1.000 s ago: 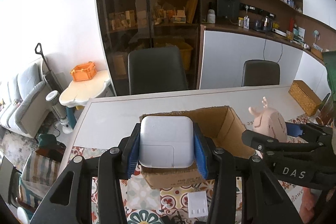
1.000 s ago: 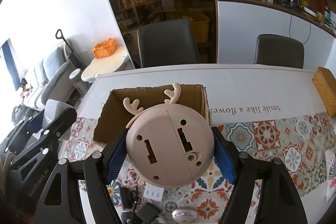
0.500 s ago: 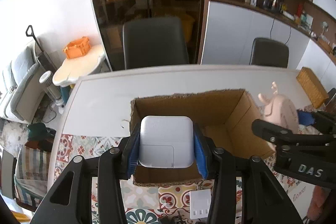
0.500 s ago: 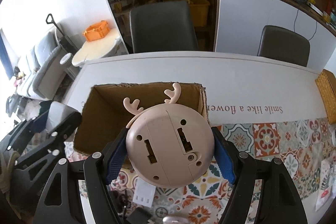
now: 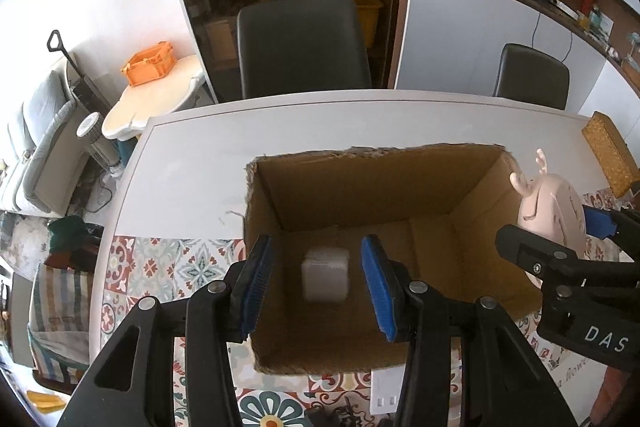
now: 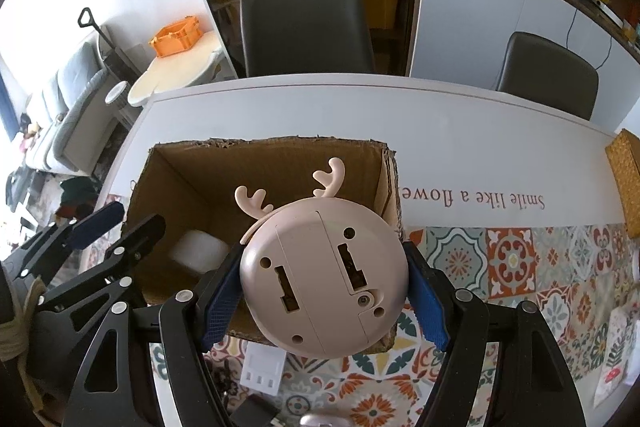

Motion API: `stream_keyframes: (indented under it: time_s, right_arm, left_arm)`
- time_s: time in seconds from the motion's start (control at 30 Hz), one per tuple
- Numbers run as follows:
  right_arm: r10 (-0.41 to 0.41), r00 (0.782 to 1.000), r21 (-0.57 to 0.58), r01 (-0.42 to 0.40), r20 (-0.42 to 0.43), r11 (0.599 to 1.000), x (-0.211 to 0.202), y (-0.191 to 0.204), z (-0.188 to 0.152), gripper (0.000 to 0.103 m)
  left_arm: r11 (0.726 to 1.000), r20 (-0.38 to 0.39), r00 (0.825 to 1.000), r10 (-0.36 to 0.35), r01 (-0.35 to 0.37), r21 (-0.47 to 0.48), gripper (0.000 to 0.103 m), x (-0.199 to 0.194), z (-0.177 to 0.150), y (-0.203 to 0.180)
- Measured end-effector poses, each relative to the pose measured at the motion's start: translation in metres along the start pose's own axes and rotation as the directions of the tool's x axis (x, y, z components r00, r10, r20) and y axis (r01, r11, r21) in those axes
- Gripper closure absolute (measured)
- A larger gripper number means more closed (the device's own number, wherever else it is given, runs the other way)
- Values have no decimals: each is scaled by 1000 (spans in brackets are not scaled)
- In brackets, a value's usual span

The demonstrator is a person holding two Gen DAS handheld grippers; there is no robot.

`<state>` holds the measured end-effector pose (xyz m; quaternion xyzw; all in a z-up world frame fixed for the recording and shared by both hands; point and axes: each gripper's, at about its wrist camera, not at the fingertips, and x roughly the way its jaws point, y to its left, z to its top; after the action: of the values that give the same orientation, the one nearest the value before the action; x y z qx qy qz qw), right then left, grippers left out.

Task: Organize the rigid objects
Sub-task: 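Open the left tool to drop the charger while the right tool drops the deer device into the box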

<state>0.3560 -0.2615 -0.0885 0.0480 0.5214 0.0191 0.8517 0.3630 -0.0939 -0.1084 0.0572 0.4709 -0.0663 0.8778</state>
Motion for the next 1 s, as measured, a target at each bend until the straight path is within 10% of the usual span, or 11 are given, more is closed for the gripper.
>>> stream_keyframes:
  time_s: [0.37,1.0]
  right_arm:
    - [9,1000,-31,-9,-8,999,8,12,6,29]
    - [-63,992,13,61,114,998,-43,15,-29,16]
  left_arm:
    - [982,78,979,187,-184,-44,17,-31,-5,21]
    - [980,111,977,182,-172,-98,6,-74,-40,24]
